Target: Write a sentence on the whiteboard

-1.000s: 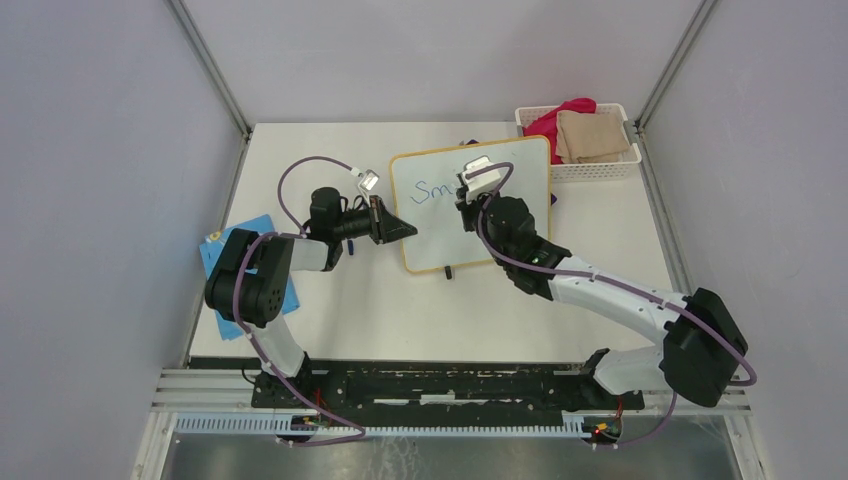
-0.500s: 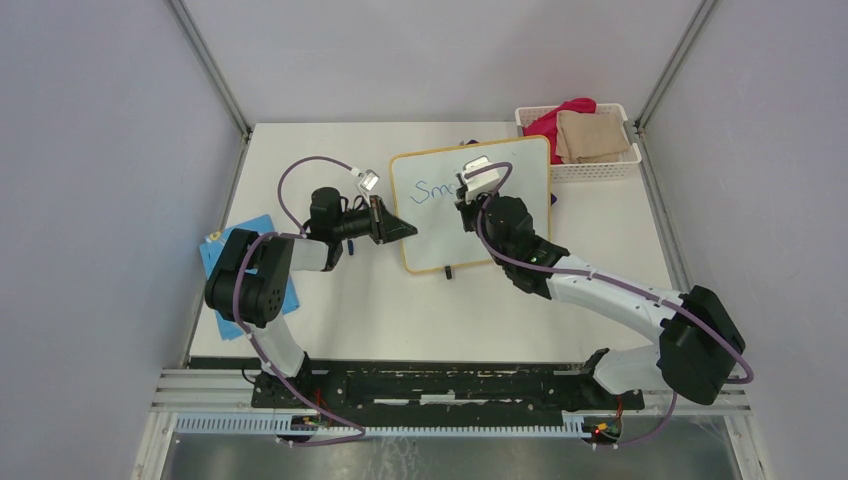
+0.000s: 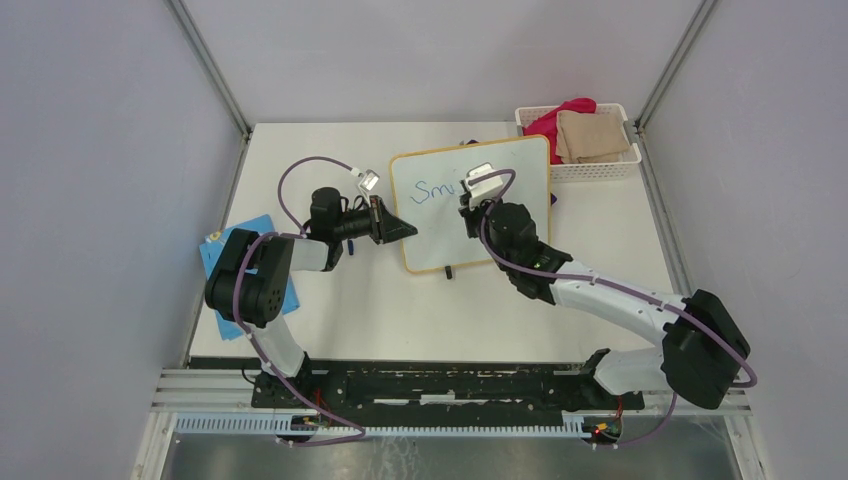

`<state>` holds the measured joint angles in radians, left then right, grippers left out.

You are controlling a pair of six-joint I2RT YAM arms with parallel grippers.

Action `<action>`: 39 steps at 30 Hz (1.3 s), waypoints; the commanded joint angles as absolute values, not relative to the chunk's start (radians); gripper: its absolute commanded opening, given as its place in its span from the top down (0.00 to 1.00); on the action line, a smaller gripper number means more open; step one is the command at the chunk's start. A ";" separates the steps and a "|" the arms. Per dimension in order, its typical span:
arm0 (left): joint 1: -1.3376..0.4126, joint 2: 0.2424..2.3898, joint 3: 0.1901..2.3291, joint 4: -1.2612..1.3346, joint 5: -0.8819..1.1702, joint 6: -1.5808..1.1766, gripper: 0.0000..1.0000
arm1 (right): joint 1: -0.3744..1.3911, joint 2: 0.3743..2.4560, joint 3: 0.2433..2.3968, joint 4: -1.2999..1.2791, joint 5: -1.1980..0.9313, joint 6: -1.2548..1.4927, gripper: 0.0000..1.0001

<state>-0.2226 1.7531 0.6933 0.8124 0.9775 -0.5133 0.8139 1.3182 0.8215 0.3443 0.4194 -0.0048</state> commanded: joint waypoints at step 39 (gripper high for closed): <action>-0.227 1.726 0.694 0.778 0.957 -0.457 0.98 | 0.745 1.336 0.909 0.357 0.393 0.040 1.00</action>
